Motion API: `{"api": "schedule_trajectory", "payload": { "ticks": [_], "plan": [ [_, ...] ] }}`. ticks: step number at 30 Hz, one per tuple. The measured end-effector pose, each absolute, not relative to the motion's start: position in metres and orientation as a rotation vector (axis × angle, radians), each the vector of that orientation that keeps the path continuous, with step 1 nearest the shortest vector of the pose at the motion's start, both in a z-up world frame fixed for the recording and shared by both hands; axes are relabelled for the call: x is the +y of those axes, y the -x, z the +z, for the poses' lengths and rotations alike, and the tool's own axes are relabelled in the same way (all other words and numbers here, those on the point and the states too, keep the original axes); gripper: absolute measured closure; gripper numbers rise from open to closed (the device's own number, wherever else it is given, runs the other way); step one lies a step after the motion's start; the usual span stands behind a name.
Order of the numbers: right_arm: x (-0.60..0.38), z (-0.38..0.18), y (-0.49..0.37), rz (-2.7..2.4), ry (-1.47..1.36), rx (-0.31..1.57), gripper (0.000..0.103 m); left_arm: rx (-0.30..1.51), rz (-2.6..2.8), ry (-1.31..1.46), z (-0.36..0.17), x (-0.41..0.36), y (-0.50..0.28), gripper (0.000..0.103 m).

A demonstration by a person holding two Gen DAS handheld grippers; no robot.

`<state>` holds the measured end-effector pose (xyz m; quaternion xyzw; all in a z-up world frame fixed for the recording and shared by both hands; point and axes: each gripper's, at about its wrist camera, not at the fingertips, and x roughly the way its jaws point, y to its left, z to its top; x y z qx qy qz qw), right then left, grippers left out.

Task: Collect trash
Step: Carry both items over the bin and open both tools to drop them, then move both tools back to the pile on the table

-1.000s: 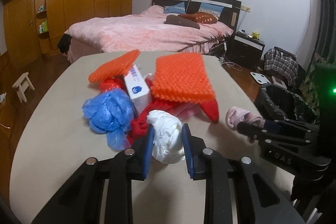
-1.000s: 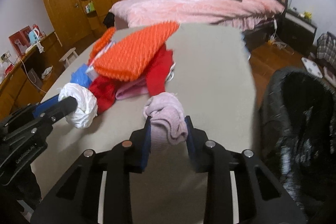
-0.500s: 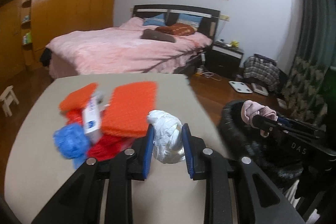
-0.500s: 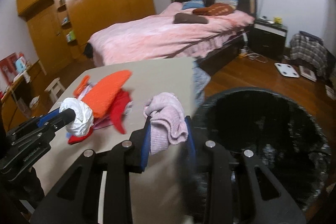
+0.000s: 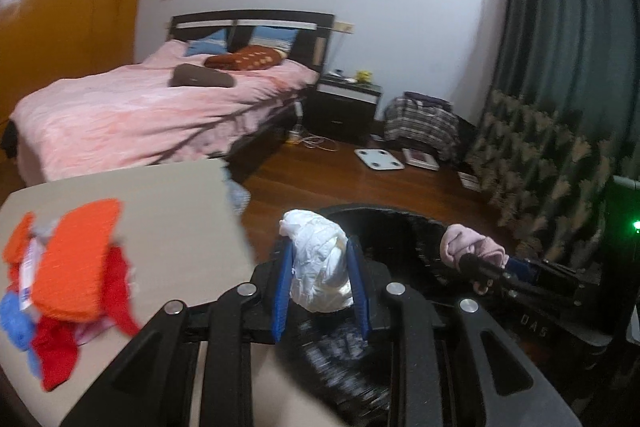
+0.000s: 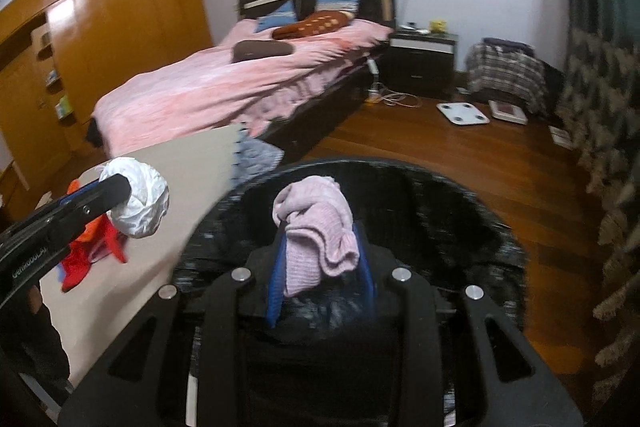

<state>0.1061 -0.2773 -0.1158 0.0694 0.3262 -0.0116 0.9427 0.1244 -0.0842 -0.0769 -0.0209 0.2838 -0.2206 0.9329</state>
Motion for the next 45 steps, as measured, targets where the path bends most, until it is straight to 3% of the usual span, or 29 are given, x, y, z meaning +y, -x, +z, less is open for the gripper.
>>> {"api": "schedule_trajectory", "payload": {
  "ticks": [6,8,11,13,16,18,23,45],
  "plan": [
    [-0.306,-0.124,-0.096,-0.106,-0.156,0.657,0.067,0.609,-0.522,0.036,-0.086,-0.122,-0.138,0.073],
    [-0.313,-0.125,-0.095,-0.123,-0.164,0.652,0.057,0.624,-0.534,0.031,-0.089,-0.128,-0.141,0.069],
    [-0.316,-0.124,-0.094,-0.136,-0.168,0.639,0.039,0.626,-0.524,0.043,-0.089,-0.125,-0.142,0.045],
    [-0.314,-0.122,-0.094,-0.144,-0.157,0.623,0.023,0.620,-0.503,0.050,-0.088,-0.116,-0.142,0.039],
    [-0.310,-0.119,-0.095,-0.138,-0.149,0.608,0.012,0.605,-0.442,0.051,-0.085,-0.092,-0.138,0.031],
    [-0.304,-0.116,-0.097,-0.125,-0.149,0.598,0.010,0.588,-0.386,0.048,-0.082,-0.070,-0.133,0.025],
    [-0.273,-0.108,-0.106,-0.050,-0.144,0.592,0.008,0.540,-0.237,0.019,-0.075,-0.019,-0.117,0.020],
    [-0.057,-0.121,-0.169,0.352,-0.027,0.661,0.010,0.543,0.251,0.049,-0.099,0.179,-0.087,0.024]
  ]
}}
